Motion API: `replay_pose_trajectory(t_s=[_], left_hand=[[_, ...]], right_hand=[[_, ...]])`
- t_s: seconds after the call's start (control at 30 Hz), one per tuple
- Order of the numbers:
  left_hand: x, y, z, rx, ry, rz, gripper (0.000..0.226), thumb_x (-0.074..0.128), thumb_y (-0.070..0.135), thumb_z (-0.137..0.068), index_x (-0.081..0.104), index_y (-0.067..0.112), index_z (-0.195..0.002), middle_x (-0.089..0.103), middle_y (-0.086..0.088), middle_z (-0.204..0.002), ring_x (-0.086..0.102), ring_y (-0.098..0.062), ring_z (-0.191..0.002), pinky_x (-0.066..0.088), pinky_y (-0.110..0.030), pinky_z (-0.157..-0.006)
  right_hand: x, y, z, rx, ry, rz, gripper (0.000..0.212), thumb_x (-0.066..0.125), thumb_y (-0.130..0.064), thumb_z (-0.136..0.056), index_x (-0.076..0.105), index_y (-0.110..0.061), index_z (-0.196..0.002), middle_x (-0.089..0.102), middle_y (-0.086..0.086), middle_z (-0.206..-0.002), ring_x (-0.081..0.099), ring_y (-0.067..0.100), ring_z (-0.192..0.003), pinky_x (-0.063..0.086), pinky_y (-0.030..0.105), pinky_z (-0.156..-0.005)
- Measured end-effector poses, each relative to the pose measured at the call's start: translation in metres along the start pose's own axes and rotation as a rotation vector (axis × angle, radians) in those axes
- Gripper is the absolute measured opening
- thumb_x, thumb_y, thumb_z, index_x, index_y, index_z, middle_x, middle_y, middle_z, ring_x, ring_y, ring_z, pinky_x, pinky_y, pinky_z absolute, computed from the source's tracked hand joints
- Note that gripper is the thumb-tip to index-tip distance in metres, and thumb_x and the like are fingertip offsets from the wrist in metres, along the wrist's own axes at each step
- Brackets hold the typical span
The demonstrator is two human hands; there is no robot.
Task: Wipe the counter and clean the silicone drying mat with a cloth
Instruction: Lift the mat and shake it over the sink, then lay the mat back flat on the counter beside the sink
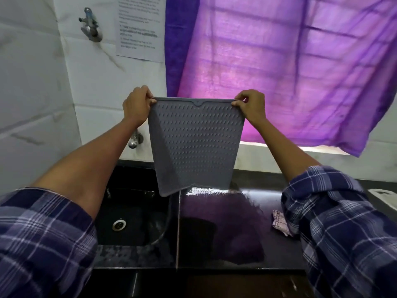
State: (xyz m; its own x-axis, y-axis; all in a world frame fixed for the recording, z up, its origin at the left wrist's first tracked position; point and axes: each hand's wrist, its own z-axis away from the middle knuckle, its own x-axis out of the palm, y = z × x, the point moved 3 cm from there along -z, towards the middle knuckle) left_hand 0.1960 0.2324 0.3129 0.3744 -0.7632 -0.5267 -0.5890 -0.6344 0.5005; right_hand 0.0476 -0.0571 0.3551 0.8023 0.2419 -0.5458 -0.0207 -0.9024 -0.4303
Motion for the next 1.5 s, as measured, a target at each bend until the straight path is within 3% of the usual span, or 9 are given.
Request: replay_pose_trajectory(t_s=[0.2,0.4,0.53,0.63,0.73,0.87,1.17,1.33,1.5], left_hand=[[-0.010,0.037,0.017,0.020,-0.011,0.031,0.019,0.059,0.020,-0.092,0.064,0.006,-0.103,0.066,-0.012,-0.111,0.060,-0.028,-0.105,0.046,-0.038,-0.084],[0.024,0.024,0.003,-0.087,-0.492,0.276,0.022,0.071,0.011,-0.085,0.068,-0.006,-0.097,0.060,-0.002,-0.073,0.056,-0.009,-0.068,0.051,-0.013,-0.051],[0.109,0.004,-0.002,-0.138,-0.573,0.187,0.024,0.072,0.009,-0.084,0.070,-0.008,-0.101,0.070,-0.001,-0.067,0.059,-0.003,-0.058,0.046,-0.017,-0.052],[0.198,-0.017,0.016,-0.175,-0.651,0.022,0.053,0.068,0.020,-0.088,0.051,0.000,-0.134,0.059,-0.023,-0.128,0.060,-0.034,-0.114,0.046,-0.033,-0.093],[0.274,-0.041,0.073,-0.140,-0.939,-0.216,0.092,0.067,0.036,-0.088,0.010,0.006,-0.153,0.024,-0.025,-0.153,0.028,-0.040,-0.141,0.028,-0.044,-0.115],[0.317,-0.073,0.171,-0.065,-1.162,-0.327,0.071,0.068,0.035,-0.087,0.035,0.009,-0.145,0.037,-0.016,-0.148,0.037,-0.032,-0.137,0.035,-0.041,-0.111],[0.294,-0.071,0.258,-0.073,-1.084,-0.284,0.009,0.059,0.010,-0.091,0.064,0.011,-0.098,0.066,-0.007,-0.112,0.063,-0.018,-0.103,0.045,-0.026,-0.079],[0.262,-0.045,0.284,-0.032,-1.042,-0.257,0.014,0.069,0.019,-0.086,0.068,0.012,-0.099,0.066,-0.001,-0.110,0.063,-0.014,-0.103,0.047,-0.025,-0.084],[0.245,-0.026,0.326,0.086,-1.191,-0.435,0.024,0.070,0.022,-0.082,0.070,0.016,-0.105,0.067,-0.002,-0.115,0.061,-0.019,-0.110,0.046,-0.028,-0.089]], right_hand=[[-0.041,0.019,0.000,-0.084,-0.119,-0.004,0.019,0.076,-0.010,-0.071,0.075,0.001,-0.086,0.074,0.020,-0.089,0.050,0.005,-0.060,0.032,0.001,-0.057],[-0.028,0.058,-0.013,0.016,-0.364,0.015,0.026,0.080,-0.008,-0.069,0.075,0.003,-0.092,0.070,-0.004,-0.060,0.051,-0.006,-0.051,0.037,-0.001,-0.050],[0.036,0.120,-0.016,0.208,-0.471,0.117,0.025,0.078,-0.006,-0.070,0.074,0.004,-0.092,0.069,-0.016,-0.052,0.060,-0.015,-0.057,0.033,0.000,-0.045],[0.113,0.183,0.006,0.261,-0.428,0.319,0.028,0.068,-0.007,-0.080,0.068,0.000,-0.107,0.069,0.019,-0.105,0.061,0.030,-0.107,0.047,0.024,-0.077],[0.181,0.216,0.042,0.203,-0.433,0.474,0.035,0.058,-0.007,-0.087,0.059,-0.004,-0.122,0.059,0.022,-0.116,0.051,0.038,-0.114,0.045,0.041,-0.091],[0.246,0.227,0.108,0.216,-0.595,0.355,0.036,0.053,-0.005,-0.085,0.062,-0.008,-0.120,0.060,0.020,-0.115,0.053,0.036,-0.112,0.045,0.040,-0.094],[0.235,0.225,0.231,0.253,-0.907,0.189,0.027,0.065,-0.024,-0.087,0.068,-0.008,-0.109,0.067,0.011,-0.111,0.062,0.023,-0.104,0.048,0.030,-0.089],[0.181,0.217,0.285,0.229,-1.003,0.101,0.023,0.070,-0.029,-0.082,0.067,-0.007,-0.087,0.071,0.008,-0.093,0.065,0.019,-0.087,0.052,0.029,-0.081],[0.139,0.215,0.331,0.061,-1.171,0.219,0.028,0.067,-0.034,-0.081,0.065,-0.014,-0.100,0.063,0.002,-0.107,0.059,0.019,-0.100,0.048,0.030,-0.085]])
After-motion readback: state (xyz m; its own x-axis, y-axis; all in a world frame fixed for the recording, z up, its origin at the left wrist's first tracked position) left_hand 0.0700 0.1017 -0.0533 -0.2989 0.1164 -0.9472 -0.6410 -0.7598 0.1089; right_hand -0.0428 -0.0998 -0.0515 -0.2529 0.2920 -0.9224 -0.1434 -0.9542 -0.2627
